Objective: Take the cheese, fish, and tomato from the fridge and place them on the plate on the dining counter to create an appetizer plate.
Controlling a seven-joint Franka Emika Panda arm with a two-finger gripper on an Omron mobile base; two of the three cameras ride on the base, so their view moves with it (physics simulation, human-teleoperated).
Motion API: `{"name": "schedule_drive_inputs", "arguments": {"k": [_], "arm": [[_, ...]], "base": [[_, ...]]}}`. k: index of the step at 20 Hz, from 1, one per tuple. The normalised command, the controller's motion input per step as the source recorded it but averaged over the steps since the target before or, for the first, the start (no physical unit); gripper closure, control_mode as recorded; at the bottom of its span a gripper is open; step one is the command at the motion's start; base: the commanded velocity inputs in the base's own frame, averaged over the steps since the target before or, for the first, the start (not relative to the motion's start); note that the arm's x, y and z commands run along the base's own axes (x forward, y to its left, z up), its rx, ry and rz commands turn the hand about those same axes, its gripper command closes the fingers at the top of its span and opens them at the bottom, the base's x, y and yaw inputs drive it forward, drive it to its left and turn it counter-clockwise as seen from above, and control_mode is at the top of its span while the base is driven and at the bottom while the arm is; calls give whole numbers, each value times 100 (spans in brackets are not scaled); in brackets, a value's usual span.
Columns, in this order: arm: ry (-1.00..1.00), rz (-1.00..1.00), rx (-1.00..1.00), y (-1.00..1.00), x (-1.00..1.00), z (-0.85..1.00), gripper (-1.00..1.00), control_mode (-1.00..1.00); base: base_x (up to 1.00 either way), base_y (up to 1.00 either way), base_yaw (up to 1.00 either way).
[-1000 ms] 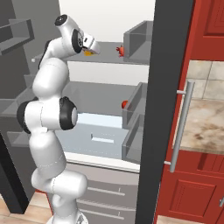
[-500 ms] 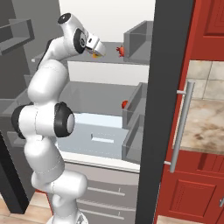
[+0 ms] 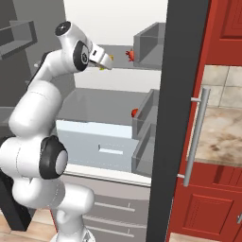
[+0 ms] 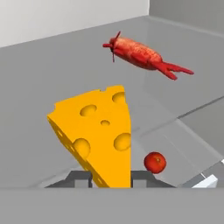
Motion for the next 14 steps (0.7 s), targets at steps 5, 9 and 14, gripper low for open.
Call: {"name": "schedule_drive_inputs", "arguments": {"k": [5,9,14], "arm": [[-14,4,0,-7,-73,0,100,-100],[-12,5,0,0,-44,1,100,100],[0,0,0,0,0,0,100,100]], "base": [[0,0,0],[-14,0,2],[-64,-5,12]]}}
